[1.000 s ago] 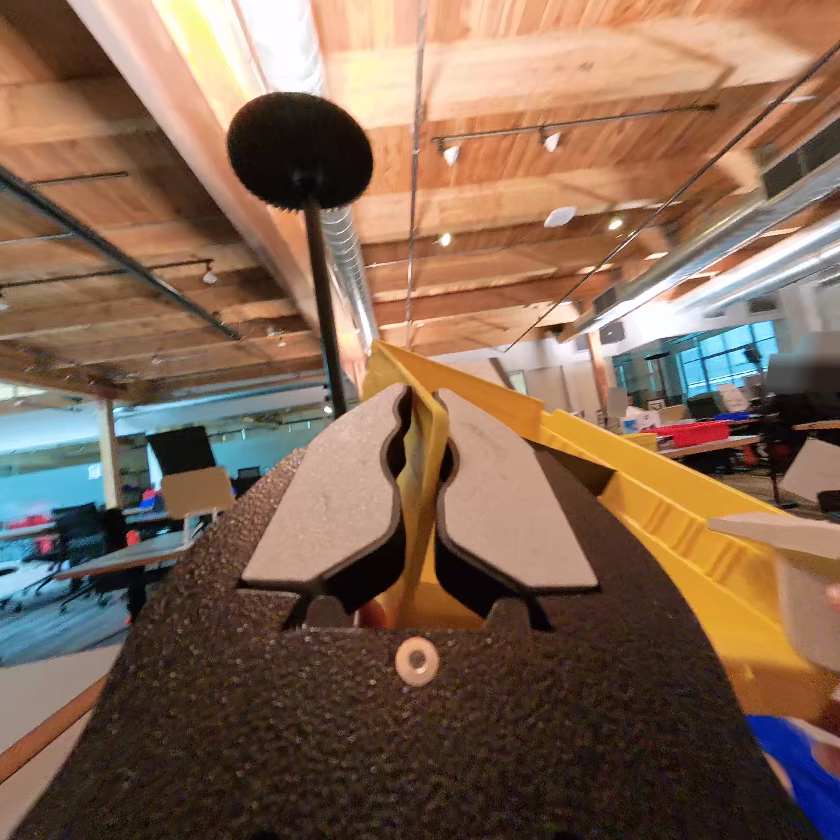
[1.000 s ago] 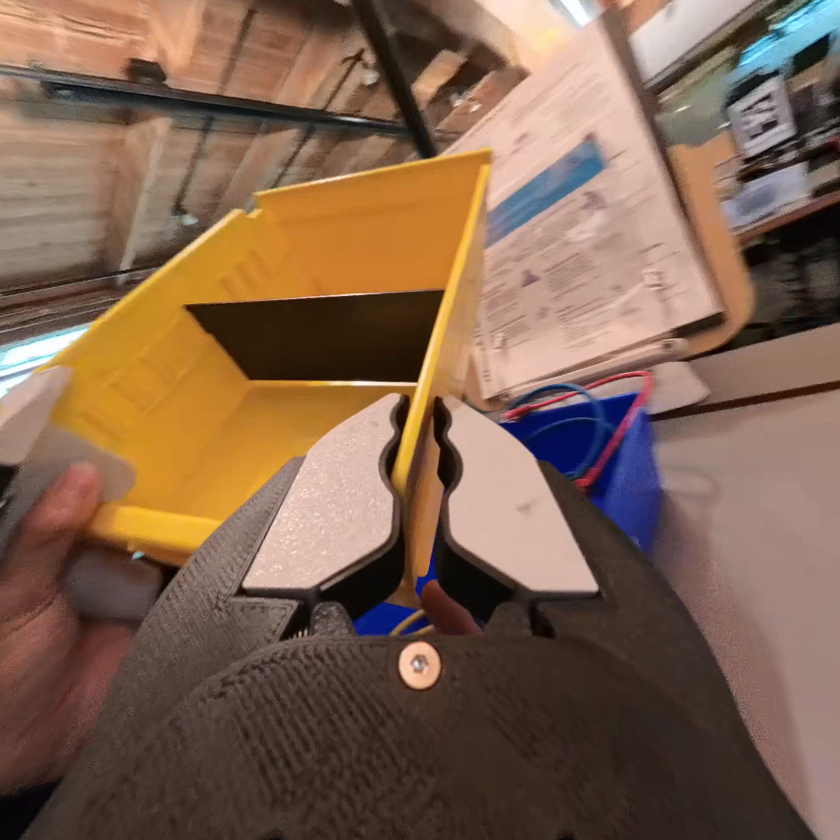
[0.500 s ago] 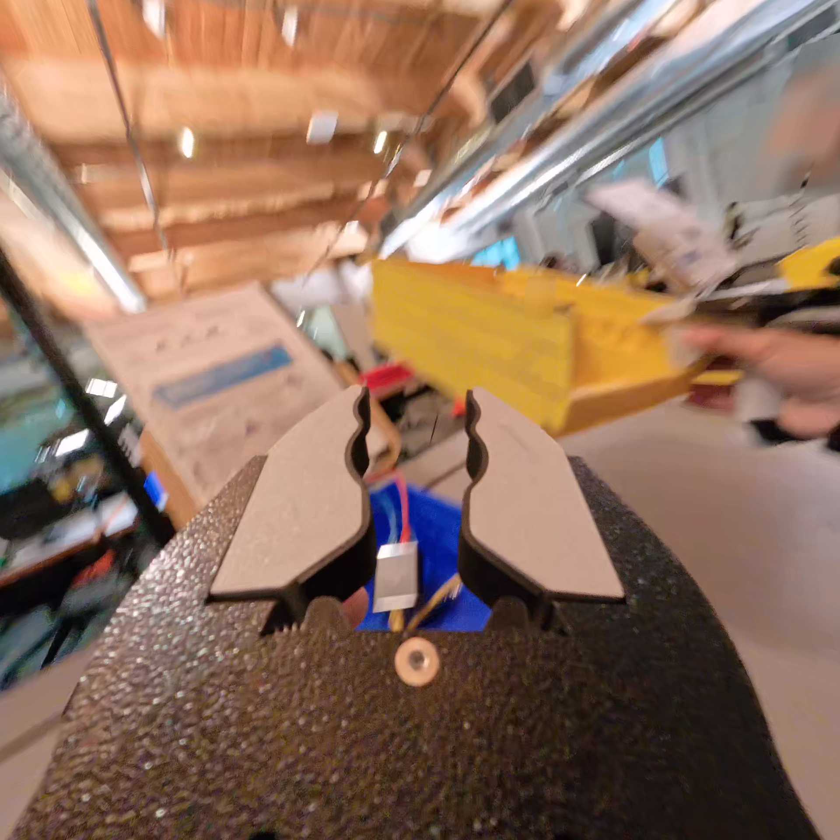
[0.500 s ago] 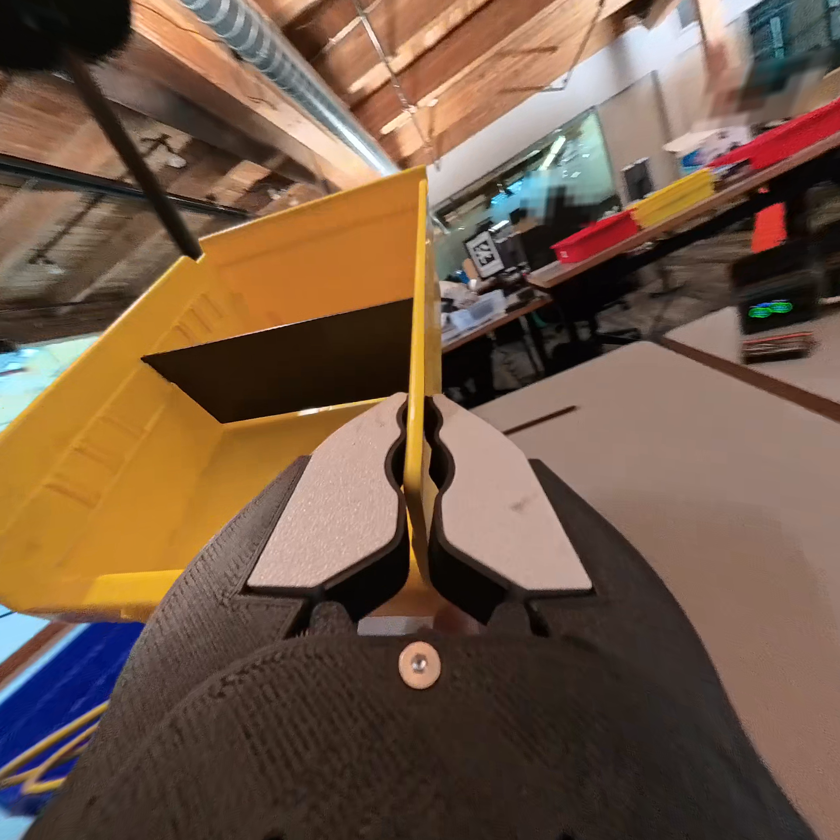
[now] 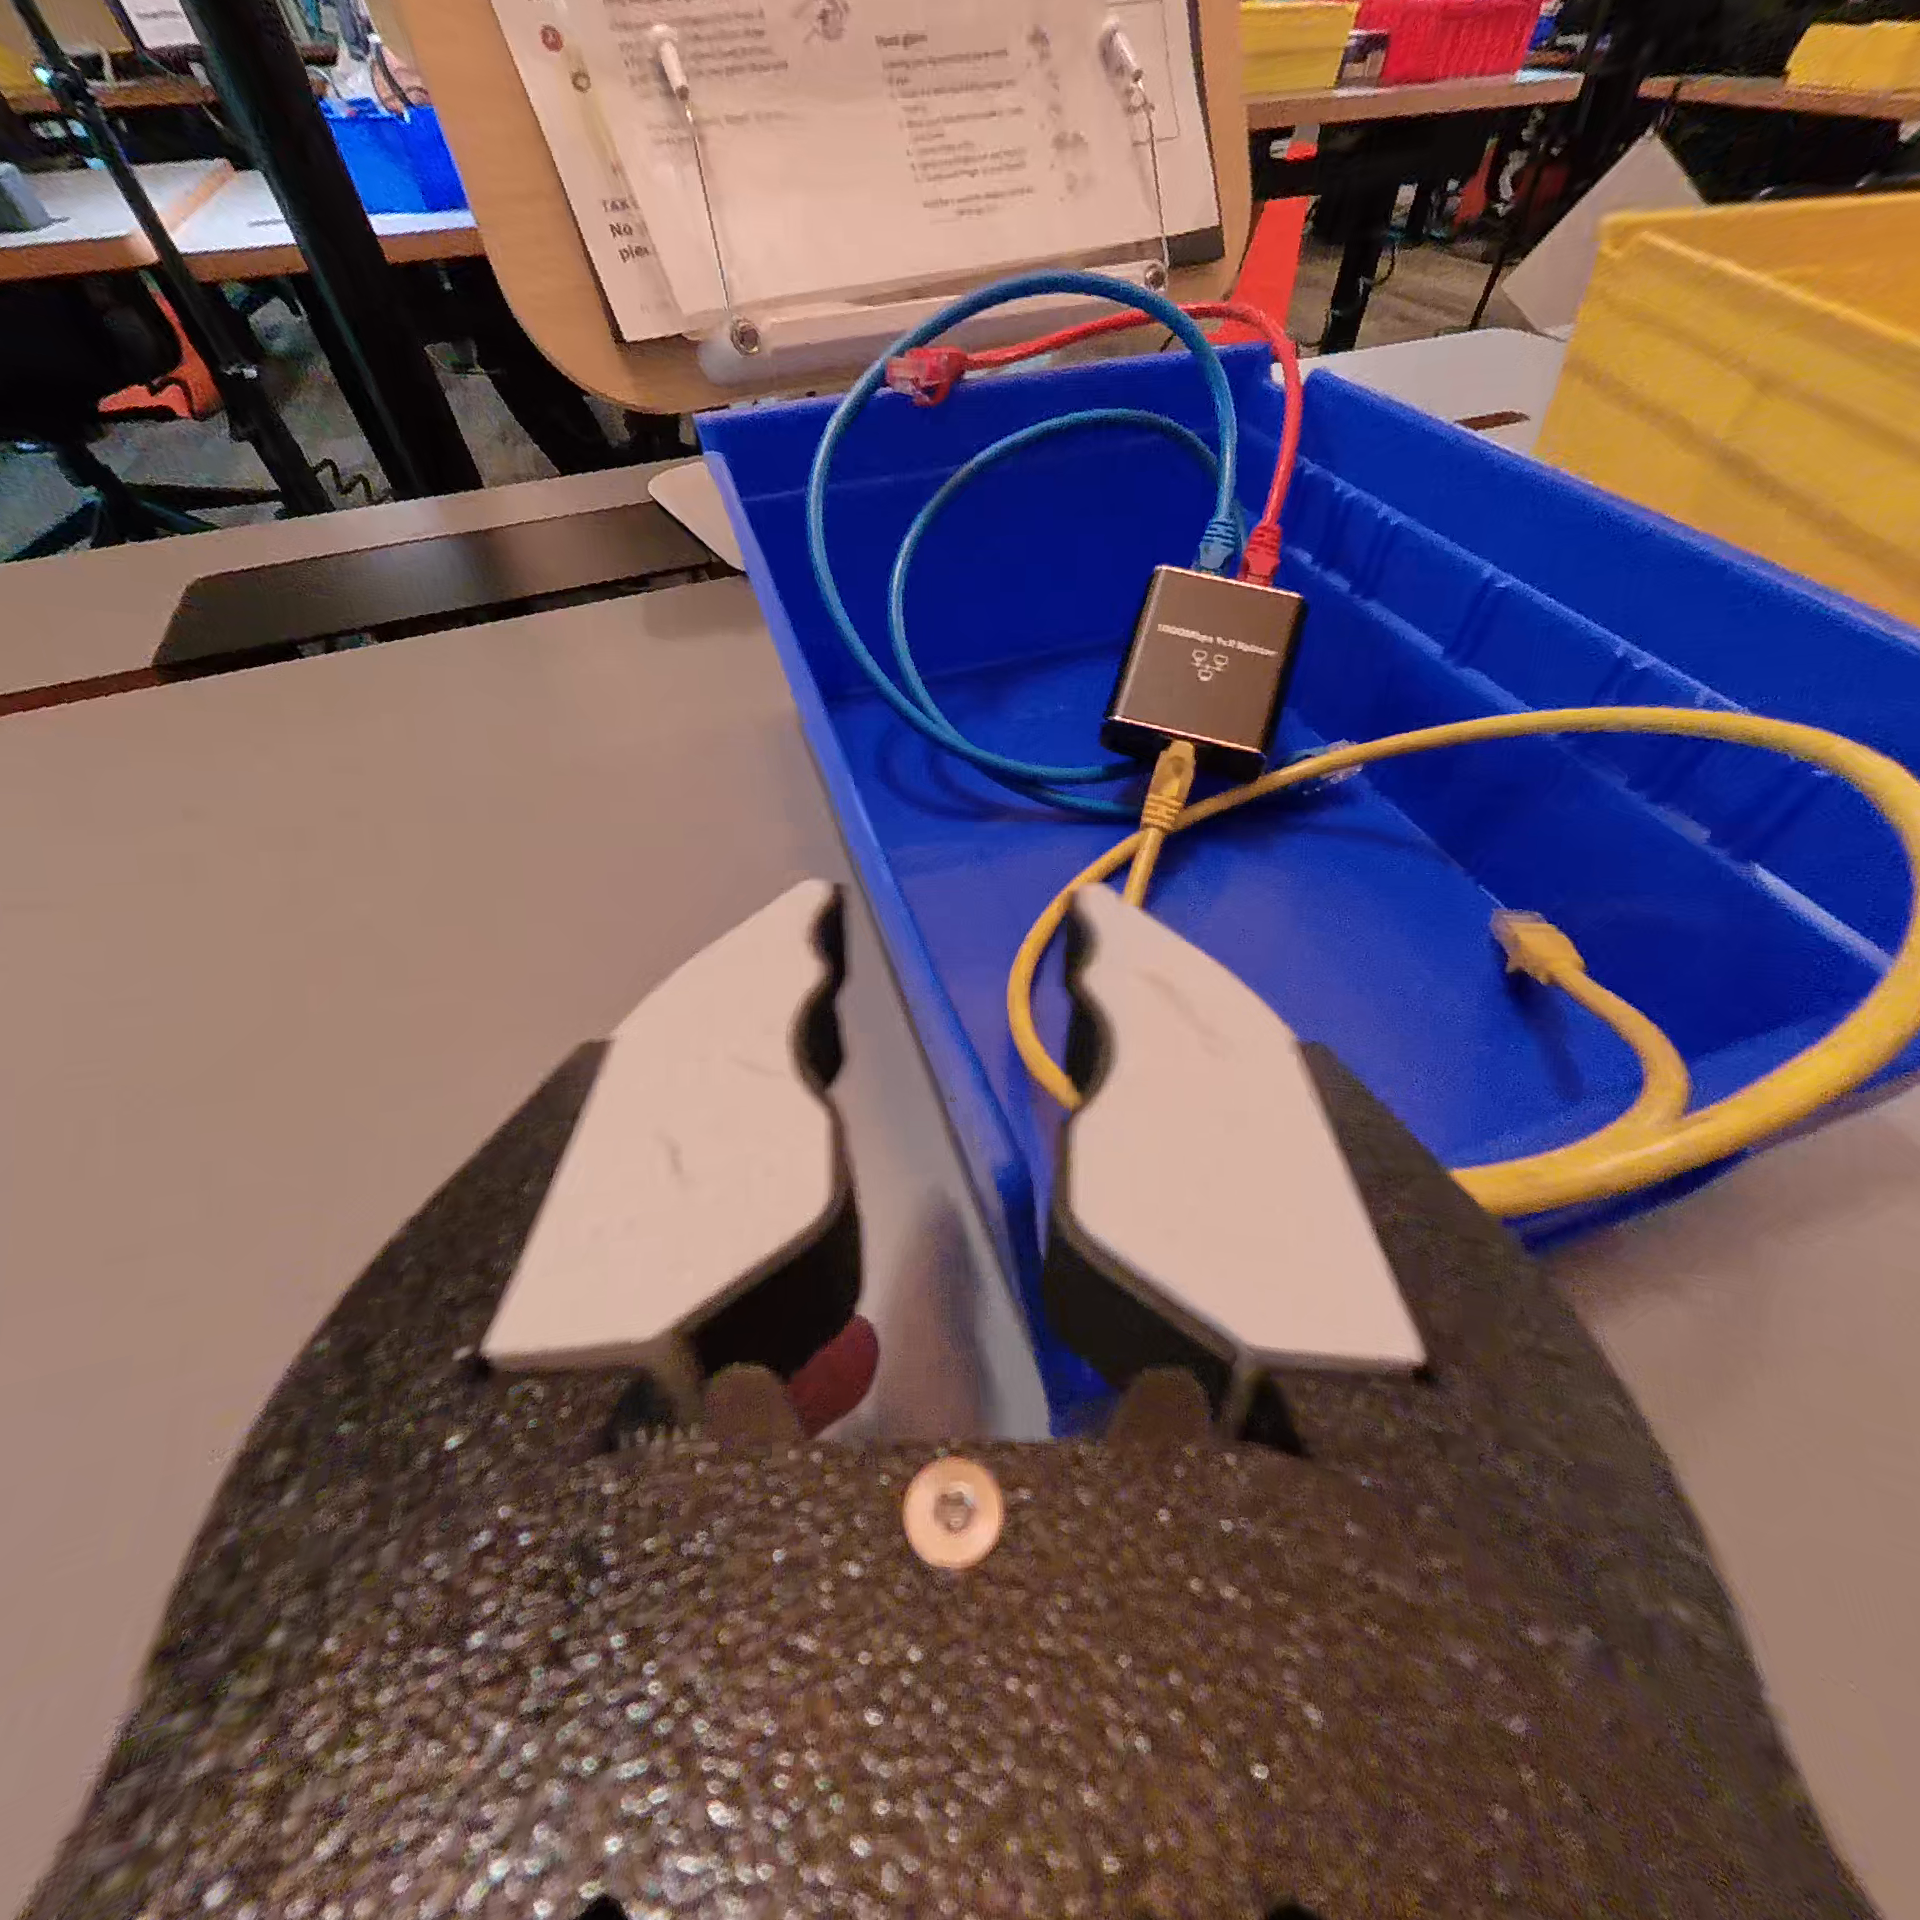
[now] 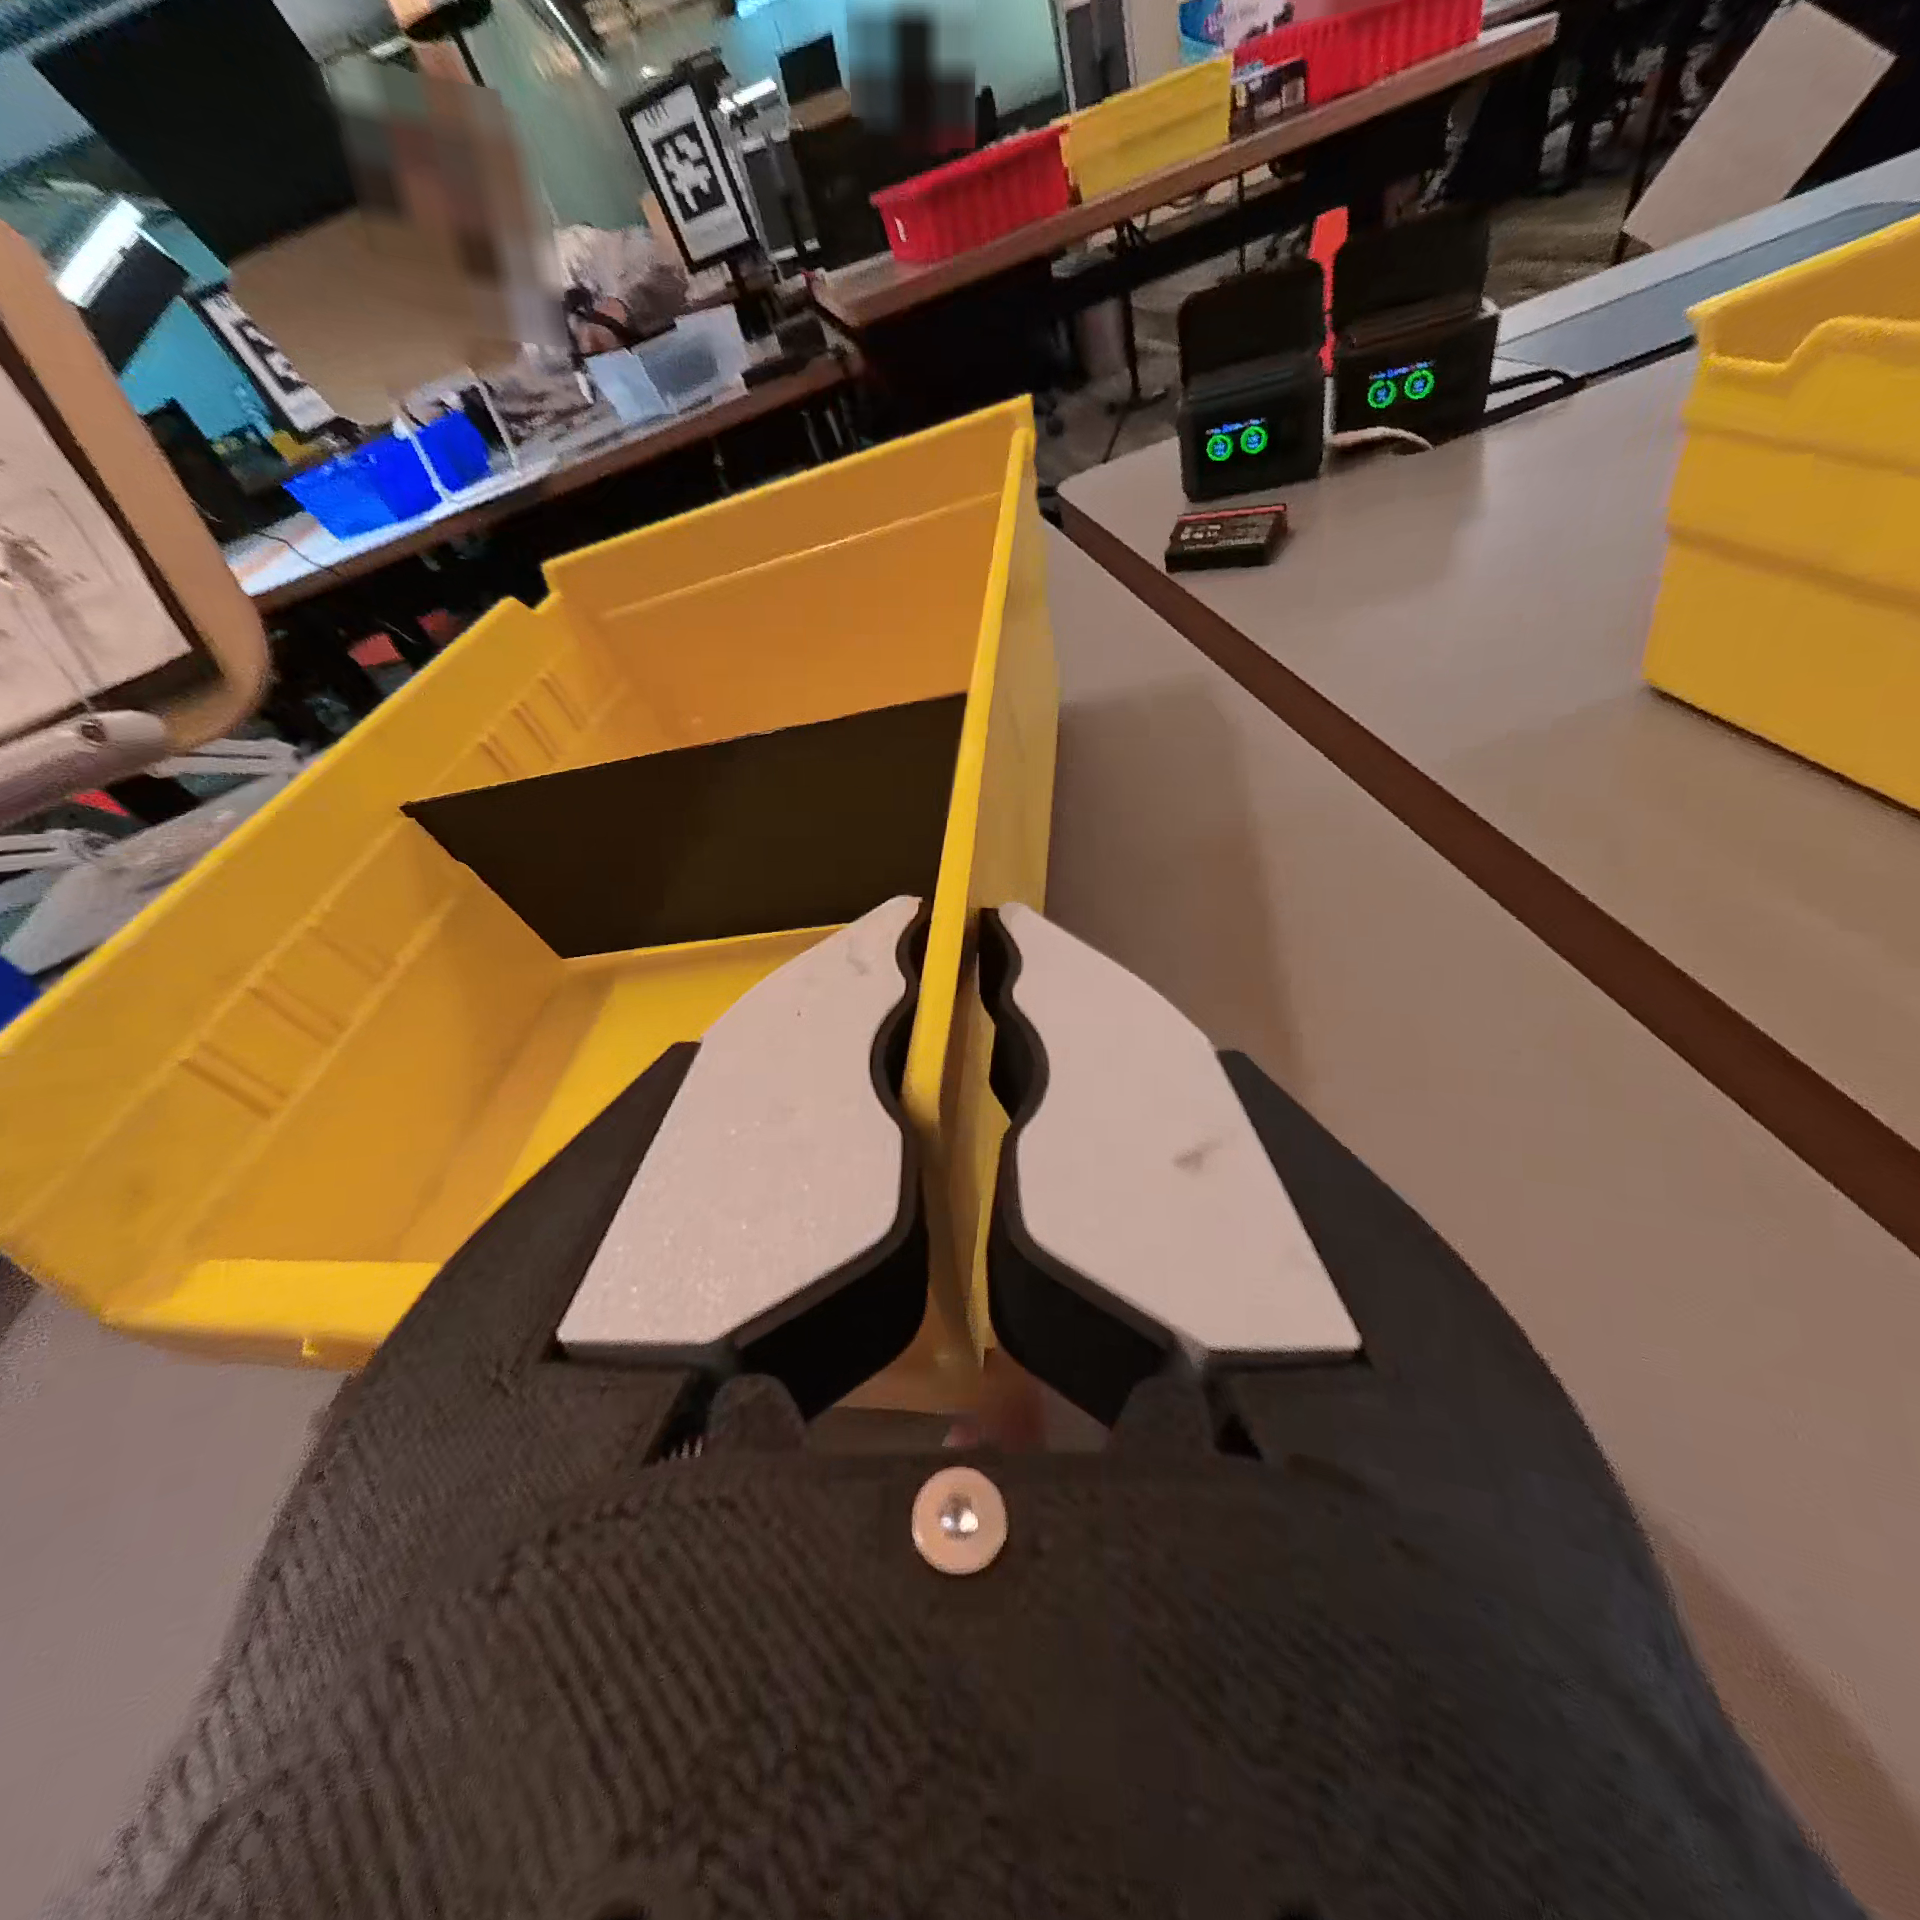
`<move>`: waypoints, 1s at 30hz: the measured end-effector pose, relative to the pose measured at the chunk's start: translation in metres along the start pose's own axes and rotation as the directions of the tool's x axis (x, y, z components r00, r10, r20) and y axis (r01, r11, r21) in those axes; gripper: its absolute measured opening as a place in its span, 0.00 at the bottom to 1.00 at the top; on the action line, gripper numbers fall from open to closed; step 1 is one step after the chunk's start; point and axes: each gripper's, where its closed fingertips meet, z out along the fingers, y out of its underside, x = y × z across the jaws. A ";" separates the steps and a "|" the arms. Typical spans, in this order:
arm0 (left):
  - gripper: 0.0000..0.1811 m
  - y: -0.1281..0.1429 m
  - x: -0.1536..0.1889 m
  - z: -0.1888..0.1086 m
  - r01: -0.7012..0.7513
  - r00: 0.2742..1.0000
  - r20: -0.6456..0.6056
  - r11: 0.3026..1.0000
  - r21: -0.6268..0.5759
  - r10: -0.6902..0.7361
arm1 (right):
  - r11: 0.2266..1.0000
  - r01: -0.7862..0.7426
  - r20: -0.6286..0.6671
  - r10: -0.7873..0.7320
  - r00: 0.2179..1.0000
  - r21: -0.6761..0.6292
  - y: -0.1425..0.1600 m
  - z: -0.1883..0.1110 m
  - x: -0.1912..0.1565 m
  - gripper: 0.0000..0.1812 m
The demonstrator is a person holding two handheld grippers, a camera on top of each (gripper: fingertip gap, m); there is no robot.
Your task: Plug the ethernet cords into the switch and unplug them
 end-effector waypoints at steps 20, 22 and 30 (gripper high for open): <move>0.03 0.025 -0.206 -0.064 0.034 0.918 0.395 0.999 0.002 -0.032 | 0.986 0.124 0.167 -0.104 0.980 -0.113 -0.038 0.054 0.026 0.28; 0.03 0.027 -0.234 -0.068 0.065 0.927 0.366 0.997 0.045 -0.077 | 0.994 0.111 0.129 -0.110 0.985 -0.001 -0.067 0.035 0.027 0.32; 0.03 0.033 -0.327 -0.079 0.106 0.924 0.373 0.994 -0.027 -0.089 | 0.935 0.094 0.421 -0.243 0.874 0.343 -0.101 -0.053 -0.094 0.23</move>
